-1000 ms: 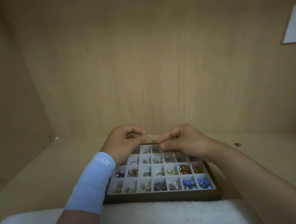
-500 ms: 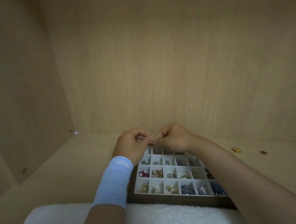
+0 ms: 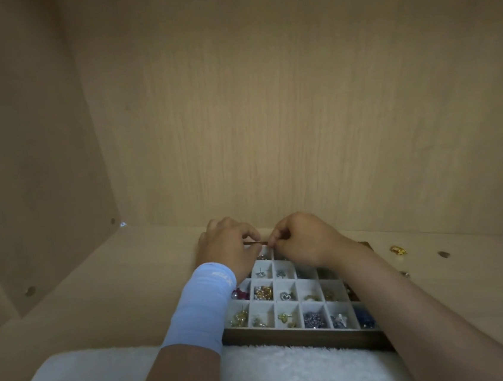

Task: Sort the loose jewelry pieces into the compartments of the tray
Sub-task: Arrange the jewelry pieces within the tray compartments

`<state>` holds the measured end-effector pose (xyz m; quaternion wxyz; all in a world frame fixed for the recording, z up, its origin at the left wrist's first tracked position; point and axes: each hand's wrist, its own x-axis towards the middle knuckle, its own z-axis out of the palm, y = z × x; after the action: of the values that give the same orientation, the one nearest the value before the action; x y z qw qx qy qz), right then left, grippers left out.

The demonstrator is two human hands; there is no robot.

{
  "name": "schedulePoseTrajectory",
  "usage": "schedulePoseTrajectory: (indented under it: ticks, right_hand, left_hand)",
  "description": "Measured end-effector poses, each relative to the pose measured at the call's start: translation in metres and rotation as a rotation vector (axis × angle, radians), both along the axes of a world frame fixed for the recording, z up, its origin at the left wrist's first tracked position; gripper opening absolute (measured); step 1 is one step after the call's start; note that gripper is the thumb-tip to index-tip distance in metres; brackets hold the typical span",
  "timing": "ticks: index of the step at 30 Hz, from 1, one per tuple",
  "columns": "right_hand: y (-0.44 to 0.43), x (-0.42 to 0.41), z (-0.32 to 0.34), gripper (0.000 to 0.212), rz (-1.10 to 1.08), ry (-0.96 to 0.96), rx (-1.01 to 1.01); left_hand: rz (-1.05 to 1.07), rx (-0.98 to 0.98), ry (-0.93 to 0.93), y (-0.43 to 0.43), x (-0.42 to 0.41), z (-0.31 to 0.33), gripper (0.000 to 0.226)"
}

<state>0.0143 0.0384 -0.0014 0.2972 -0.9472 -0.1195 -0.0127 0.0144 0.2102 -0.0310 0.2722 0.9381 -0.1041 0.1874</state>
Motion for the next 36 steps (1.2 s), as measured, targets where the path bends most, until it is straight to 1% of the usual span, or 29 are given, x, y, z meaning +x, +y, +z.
schedulePoseTrajectory:
  ticks: [4,6,8,10,14,19,22,25,27,29,31,36]
  right_hand:
    - [0.004,-0.006,0.001,0.024,0.052,-0.009,-0.118]
    - [0.007,-0.007,0.001,0.028,0.068,-0.024,-0.199]
    - [0.007,-0.008,0.000,0.029,0.067,-0.037,-0.226]
    - [0.005,-0.009,0.001,0.028,0.074,-0.043,-0.209]
    - [-0.015,-0.015,0.009,0.022,0.035,-0.077,-0.084]
    - [-0.081,-0.036,0.018,0.022,-0.144,-0.140,-0.073]
    - [-0.136,-0.054,0.012,0.024,-0.306,-0.162,-0.162]
    - [-0.183,-0.071,-0.003,0.031,-0.464,-0.189,-0.269]
    - [-0.209,-0.080,-0.015,0.037,-0.532,-0.177,-0.280]
    - [-0.224,-0.083,-0.021,0.039,-0.562,-0.134,-0.246]
    - [-0.229,-0.083,-0.025,0.038,-0.565,-0.098,-0.234]
    - [-0.232,-0.073,-0.036,0.024,-0.576,-0.084,-0.305]
  left_hand:
    - [-0.045,0.016,0.048,0.001,-0.001,0.001,0.014]
    - [-0.037,0.059,0.053,0.000,-0.002,0.001,0.016]
    - [-0.022,0.092,0.063,0.000,-0.002,0.001,0.017]
    - [-0.015,0.115,0.070,0.000,-0.002,0.002,0.017]
    - [-0.029,0.153,0.018,-0.010,-0.006,0.011,0.013]
    - [-0.156,0.128,0.021,-0.039,-0.020,0.020,0.007]
    - [-0.242,0.109,0.035,-0.071,-0.034,0.026,0.008]
    - [-0.334,-0.009,0.090,-0.111,-0.042,0.031,0.011]
    - [-0.382,-0.048,0.133,-0.141,-0.045,0.032,0.013]
    - [-0.410,-0.047,0.177,-0.166,-0.045,0.030,0.017]
    - [-0.408,0.033,0.190,-0.188,-0.043,0.026,0.020]
    - [-0.380,0.318,0.137,-0.222,-0.035,0.016,0.024]
